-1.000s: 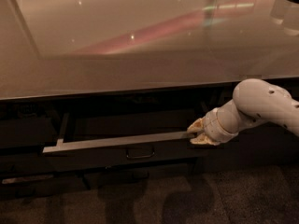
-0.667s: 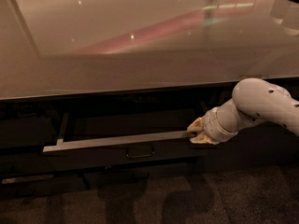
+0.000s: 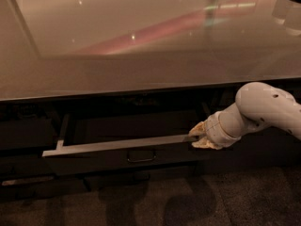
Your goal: Open top drawer
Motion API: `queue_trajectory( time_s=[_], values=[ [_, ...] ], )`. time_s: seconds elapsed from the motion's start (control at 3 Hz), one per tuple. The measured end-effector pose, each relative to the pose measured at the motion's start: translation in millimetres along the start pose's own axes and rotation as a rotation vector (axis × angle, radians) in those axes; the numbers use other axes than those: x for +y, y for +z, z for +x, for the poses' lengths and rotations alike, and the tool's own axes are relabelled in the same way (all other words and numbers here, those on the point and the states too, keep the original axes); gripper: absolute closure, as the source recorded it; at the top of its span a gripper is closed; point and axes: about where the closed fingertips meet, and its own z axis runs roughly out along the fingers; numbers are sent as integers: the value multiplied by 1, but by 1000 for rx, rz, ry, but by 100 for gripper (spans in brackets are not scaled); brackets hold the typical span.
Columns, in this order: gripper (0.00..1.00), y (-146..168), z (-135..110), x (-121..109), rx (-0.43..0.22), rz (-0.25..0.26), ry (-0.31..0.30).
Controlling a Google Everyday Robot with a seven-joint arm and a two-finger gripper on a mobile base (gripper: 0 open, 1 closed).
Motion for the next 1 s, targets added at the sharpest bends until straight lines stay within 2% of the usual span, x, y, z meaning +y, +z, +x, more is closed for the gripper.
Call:
queue_trajectory(
  time_s=[0.67, 1.0],
  values=[
    [100, -4, -3, 18, -5, -12, -14],
    [100, -4, -3, 18, -5, -12, -14]
  ],
)
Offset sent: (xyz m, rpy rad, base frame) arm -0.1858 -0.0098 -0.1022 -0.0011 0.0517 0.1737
